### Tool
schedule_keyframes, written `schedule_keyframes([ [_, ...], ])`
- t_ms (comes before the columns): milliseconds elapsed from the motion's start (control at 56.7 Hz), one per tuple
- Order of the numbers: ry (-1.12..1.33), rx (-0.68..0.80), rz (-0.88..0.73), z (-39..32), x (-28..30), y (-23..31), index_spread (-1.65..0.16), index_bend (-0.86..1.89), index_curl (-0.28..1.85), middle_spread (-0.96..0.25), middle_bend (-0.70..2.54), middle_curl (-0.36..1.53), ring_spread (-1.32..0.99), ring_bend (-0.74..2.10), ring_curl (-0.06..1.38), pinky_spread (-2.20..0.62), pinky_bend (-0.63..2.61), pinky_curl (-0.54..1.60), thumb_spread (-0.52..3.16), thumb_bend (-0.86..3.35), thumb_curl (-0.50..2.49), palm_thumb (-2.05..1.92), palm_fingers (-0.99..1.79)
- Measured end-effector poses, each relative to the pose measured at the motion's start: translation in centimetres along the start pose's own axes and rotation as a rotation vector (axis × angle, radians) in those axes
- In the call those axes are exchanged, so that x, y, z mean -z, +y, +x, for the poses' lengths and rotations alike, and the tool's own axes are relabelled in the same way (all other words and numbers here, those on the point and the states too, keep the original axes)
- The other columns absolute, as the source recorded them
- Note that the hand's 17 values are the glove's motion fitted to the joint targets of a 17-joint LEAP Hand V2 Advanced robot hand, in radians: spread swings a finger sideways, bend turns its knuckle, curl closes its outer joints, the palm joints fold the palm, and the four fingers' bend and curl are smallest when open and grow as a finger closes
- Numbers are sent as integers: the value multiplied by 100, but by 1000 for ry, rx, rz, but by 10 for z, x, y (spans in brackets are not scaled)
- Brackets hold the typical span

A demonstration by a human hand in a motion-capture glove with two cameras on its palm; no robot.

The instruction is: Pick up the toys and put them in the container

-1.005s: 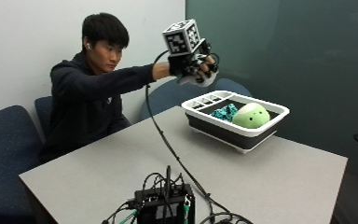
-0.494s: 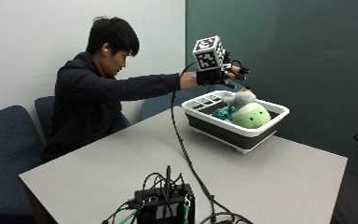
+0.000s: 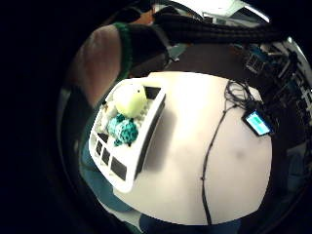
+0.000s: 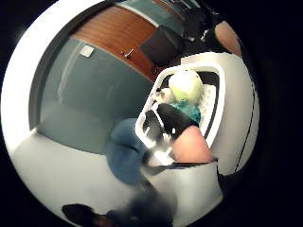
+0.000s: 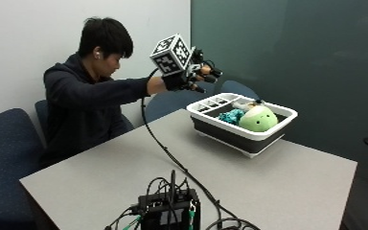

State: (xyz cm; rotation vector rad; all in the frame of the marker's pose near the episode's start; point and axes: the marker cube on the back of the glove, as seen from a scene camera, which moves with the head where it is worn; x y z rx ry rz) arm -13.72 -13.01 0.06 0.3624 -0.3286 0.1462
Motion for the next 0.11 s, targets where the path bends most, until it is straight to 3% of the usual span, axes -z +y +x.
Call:
schedule_keyframes([
  [106, -28, -2, -9, 22, 12, 16, -30, 57, 69, 0, 19, 37, 3, 17, 30, 8, 78, 35, 134, -1, 32, 16, -1],
])
